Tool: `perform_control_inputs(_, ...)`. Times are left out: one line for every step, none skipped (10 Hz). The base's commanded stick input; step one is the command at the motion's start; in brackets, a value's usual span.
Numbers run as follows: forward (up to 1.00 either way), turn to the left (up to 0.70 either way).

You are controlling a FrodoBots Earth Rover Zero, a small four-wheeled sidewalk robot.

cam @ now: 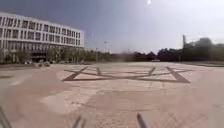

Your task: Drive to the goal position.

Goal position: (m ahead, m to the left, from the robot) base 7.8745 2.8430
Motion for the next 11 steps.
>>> perform_control_inputs(1.00,0.35)
perform_control_inputs(1.00,0.02)
perform_control_inputs(1.00,0.00)
perform_control_inputs(1.00,0.00)
perform_control_inputs(1.00,0.00)
perform_control_inputs(1.00,0.00)
perform_control_inputs(1.00,0.00)
perform_control_inputs(1.00,0.00)
perform_control_inputs(1.00,0.00)
perform_control_inputs(1.00,0.00)
perform_control_inputs(1.00,0.00)
